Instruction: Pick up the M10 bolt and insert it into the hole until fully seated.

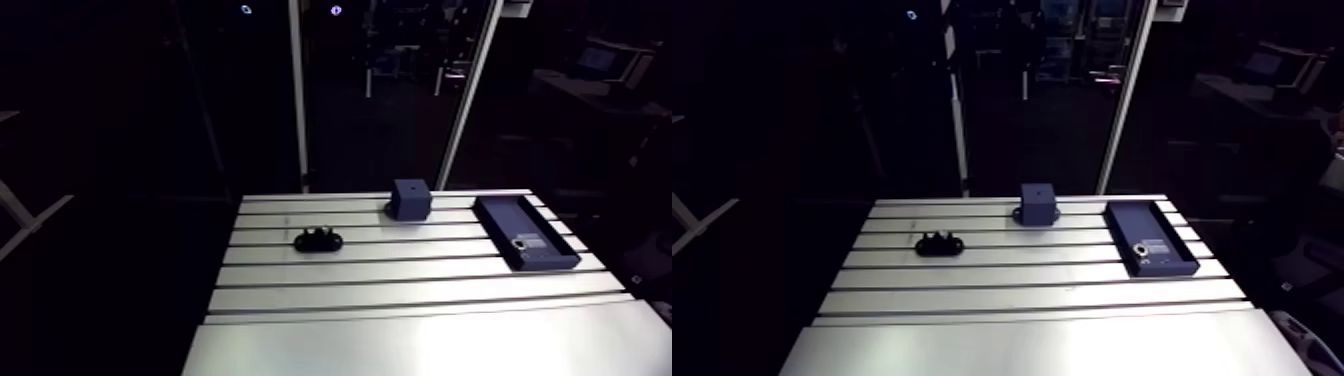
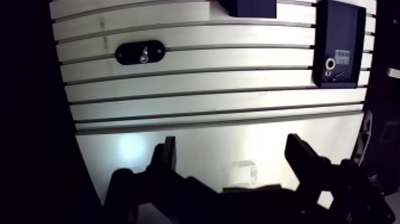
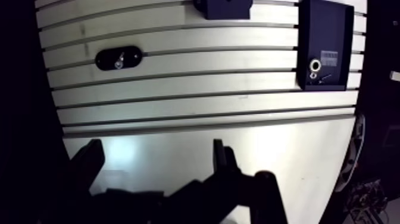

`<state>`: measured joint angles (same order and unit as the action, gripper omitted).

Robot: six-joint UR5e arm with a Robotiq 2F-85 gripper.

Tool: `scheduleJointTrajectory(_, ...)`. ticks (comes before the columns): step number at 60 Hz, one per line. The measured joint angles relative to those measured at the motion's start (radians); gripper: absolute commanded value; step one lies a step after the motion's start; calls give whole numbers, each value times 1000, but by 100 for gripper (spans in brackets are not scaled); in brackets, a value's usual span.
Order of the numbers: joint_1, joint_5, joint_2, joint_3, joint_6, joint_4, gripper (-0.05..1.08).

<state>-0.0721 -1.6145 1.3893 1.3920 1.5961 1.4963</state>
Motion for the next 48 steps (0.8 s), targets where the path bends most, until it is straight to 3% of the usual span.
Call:
scheduleJointTrajectory(20, 81, 12, -40, -30, 16, -2, 1)
scheduleJointTrajectory(48, 108, 14, -48, -34, 19, 1, 1)
